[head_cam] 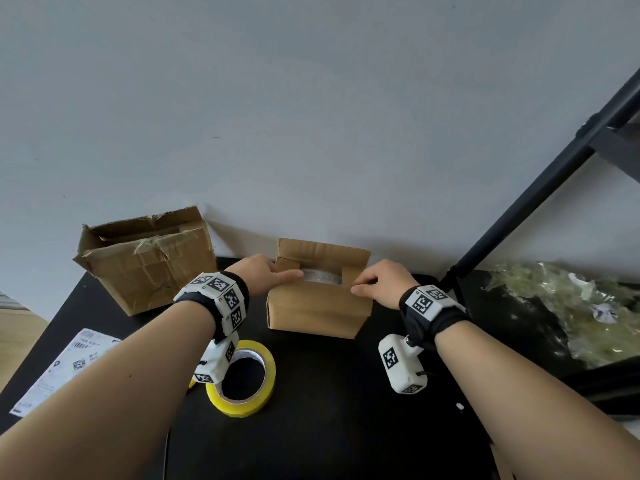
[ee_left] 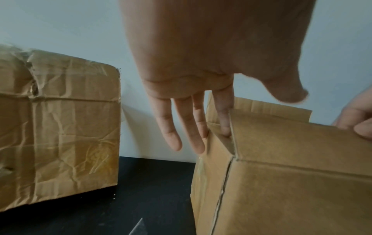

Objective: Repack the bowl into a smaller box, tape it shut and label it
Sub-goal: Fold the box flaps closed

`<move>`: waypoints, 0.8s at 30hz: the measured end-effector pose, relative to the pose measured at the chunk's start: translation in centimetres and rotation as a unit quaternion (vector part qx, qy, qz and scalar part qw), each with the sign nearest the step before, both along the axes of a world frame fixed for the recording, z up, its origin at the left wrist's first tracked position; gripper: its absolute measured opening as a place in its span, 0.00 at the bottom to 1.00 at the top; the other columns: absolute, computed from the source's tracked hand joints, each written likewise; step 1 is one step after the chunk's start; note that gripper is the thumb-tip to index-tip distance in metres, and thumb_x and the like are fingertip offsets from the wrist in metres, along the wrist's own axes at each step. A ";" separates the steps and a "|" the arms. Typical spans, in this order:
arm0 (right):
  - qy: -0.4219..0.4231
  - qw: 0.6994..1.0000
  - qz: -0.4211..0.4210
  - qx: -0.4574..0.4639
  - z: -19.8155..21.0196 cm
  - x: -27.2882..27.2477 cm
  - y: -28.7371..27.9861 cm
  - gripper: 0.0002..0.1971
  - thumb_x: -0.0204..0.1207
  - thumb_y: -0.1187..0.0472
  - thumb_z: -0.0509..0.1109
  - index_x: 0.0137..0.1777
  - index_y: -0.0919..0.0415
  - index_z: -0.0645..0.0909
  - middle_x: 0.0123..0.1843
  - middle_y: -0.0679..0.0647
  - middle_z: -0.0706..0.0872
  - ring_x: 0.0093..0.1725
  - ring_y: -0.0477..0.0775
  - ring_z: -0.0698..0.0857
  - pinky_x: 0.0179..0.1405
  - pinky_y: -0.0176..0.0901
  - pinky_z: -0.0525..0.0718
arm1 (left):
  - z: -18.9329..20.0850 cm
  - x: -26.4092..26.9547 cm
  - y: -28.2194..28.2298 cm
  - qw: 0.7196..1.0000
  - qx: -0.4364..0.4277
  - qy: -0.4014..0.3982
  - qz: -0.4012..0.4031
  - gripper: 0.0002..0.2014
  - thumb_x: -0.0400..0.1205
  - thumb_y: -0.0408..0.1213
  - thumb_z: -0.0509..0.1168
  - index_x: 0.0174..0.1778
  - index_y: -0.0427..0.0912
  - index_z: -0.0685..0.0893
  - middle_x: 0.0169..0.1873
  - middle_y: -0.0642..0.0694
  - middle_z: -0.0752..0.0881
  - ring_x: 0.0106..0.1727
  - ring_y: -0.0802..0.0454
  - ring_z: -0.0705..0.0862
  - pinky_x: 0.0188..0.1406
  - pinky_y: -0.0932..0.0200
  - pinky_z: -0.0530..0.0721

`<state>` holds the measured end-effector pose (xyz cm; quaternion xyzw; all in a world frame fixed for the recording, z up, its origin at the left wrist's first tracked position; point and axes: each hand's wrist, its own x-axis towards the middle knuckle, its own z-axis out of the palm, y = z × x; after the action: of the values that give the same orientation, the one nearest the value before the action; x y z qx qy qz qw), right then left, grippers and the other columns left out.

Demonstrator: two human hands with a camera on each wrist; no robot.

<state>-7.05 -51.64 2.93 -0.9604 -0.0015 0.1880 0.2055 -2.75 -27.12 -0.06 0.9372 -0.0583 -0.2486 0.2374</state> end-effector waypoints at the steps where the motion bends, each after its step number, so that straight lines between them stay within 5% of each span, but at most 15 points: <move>1: -0.008 1.000 -0.009 -0.015 -0.2 0.1 0.2 0.10 0.77 0.51 0.72 0.52 0.54 0.89 0.55 0.48 0.89 0.58 0.49 0.85 0.58 0.42 0.81 | 0.0 0.0 0.1 1.000 0.010 0.000 -0.011 0.28 0.71 0.69 0.63 0.35 0.43 0.86 0.28 0.46 0.82 0.31 0.50 0.80 0.34 0.55 0.76; 4: -0.020 0.998 -0.028 -0.059 -1.0 0.8 0.8 0.07 0.74 0.50 0.73 0.42 0.52 0.86 0.47 0.46 0.88 0.51 0.50 0.86 0.51 0.45 0.83 | -0.2 0.2 0.2 0.999 0.029 -0.028 -0.027 0.26 0.72 0.58 0.72 0.60 0.45 0.86 0.56 0.50 0.87 0.56 0.52 0.85 0.57 0.56 0.83; 8: -0.038 0.992 -0.012 -0.123 -1.1 1.4 1.7 0.09 0.73 0.50 0.75 0.37 0.51 0.79 0.47 0.47 0.84 0.51 0.52 0.84 0.45 0.44 0.79 | -0.2 0.5 0.1 0.997 0.034 -0.059 -0.021 0.14 0.72 0.50 0.75 0.50 0.53 0.84 0.54 0.53 0.86 0.50 0.54 0.84 0.52 0.55 0.83; 10: -0.057 0.989 0.004 -0.137 -1.1 1.7 2.0 0.09 0.72 0.51 0.76 0.38 0.52 0.79 0.50 0.49 0.80 0.53 0.53 0.82 0.45 0.43 0.76 | -0.3 0.5 0.0 0.995 0.045 -0.085 -0.009 0.22 0.68 0.49 0.78 0.53 0.50 0.78 0.57 0.51 0.79 0.53 0.52 0.80 0.52 0.53 0.82; 15: -0.129 0.973 0.086 -0.168 -0.6 1.9 2.8 0.13 0.70 0.56 0.77 0.49 0.52 0.75 0.54 0.50 0.74 0.60 0.54 0.73 0.50 0.44 0.73 | -0.2 1.2 -0.4 0.992 0.025 -0.119 -0.031 0.59 0.62 0.43 0.82 0.82 0.53 0.49 0.80 0.47 0.54 0.78 0.43 0.64 0.69 0.45 0.77; 18: -0.181 0.943 0.178 -0.215 -0.5 1.9 3.7 0.28 0.70 0.67 0.72 0.68 0.51 0.69 0.67 0.55 0.69 0.69 0.58 0.69 0.66 0.49 0.70 | 0.0 1.6 -0.8 0.990 0.036 -0.110 -0.078 0.50 0.64 0.42 0.81 0.79 0.50 0.59 0.74 0.48 0.68 0.74 0.45 0.70 0.67 0.48 0.77; 21: -0.157 0.943 0.189 -0.222 -0.7 1.9 4.3 0.46 0.69 0.73 0.67 0.83 0.47 0.49 0.82 0.61 0.50 0.82 0.64 0.53 0.80 0.59 0.57 | 0.0 1.7 -0.9 0.991 0.040 -0.097 -0.082 0.31 0.66 0.39 0.79 0.62 0.47 0.74 0.55 0.50 0.77 0.62 0.49 0.76 0.56 0.55 0.76; 24: -0.076 0.967 0.181 -0.164 -1.3 1.9 4.2 0.42 0.72 0.69 0.66 0.84 0.50 0.52 0.80 0.56 0.64 0.78 0.59 0.66 0.76 0.51 0.65 | -0.3 1.7 -0.7 0.993 0.030 -0.080 -0.084 0.22 0.68 0.39 0.78 0.54 0.46 0.78 0.47 0.54 0.76 0.51 0.52 0.76 0.48 0.59 0.73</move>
<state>-5.16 -47.48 1.65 -0.9762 -0.1602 0.1460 0.0070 -1.05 -27.79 -0.32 0.9524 -0.1483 -0.1940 0.1823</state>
